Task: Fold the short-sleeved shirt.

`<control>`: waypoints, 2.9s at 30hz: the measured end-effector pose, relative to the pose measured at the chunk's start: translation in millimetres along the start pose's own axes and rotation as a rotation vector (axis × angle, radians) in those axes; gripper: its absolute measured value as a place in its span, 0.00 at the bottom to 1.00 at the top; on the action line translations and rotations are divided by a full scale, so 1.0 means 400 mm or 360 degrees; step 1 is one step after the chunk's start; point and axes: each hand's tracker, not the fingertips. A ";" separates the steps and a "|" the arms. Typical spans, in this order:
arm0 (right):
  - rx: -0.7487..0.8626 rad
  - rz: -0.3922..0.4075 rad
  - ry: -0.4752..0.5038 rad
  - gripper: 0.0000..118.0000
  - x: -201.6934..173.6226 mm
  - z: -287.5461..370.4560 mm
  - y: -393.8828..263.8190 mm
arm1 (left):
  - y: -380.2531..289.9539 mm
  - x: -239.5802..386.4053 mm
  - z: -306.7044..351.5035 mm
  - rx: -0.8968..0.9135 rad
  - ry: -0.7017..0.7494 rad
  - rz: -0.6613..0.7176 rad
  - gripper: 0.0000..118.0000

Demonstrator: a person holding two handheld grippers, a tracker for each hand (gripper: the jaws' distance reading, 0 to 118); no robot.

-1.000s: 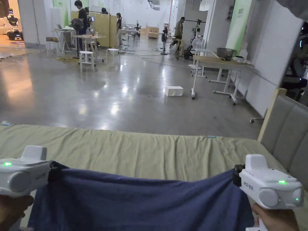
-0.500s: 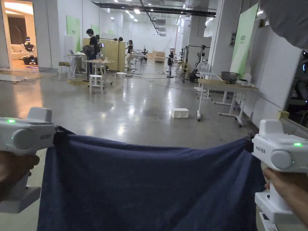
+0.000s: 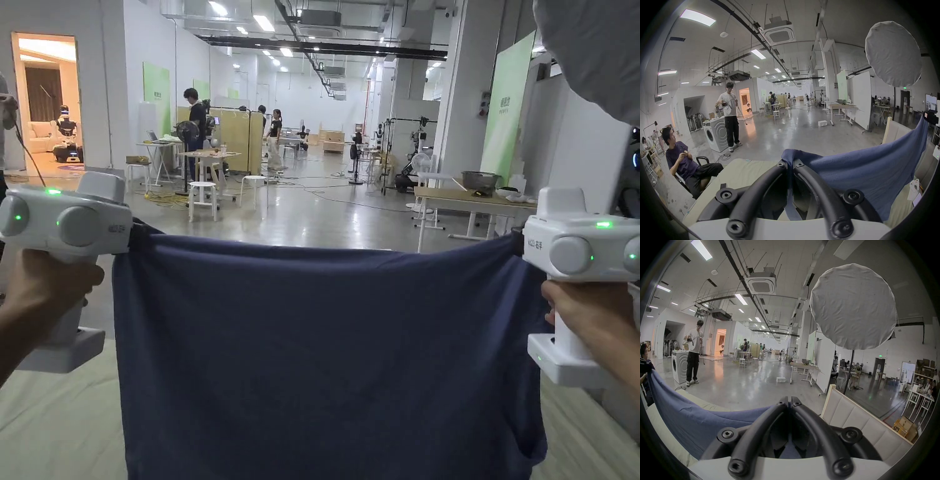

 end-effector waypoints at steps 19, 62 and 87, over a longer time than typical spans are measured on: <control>0.0023 0.0082 -0.0016 0.01 -0.015 -0.001 -0.052 | -0.072 -0.006 -0.016 0.0034 0.0016 -0.0004 0.04; -0.1124 0.0154 0.0345 0.01 0.014 0.977 -1.011 | -1.192 -0.062 0.723 -0.0972 -0.0195 0.0050 0.04; -0.0995 0.0083 0.0227 0.78 -0.026 0.906 -1.041 | -1.214 -0.043 0.668 -0.0859 -0.0356 0.0257 0.71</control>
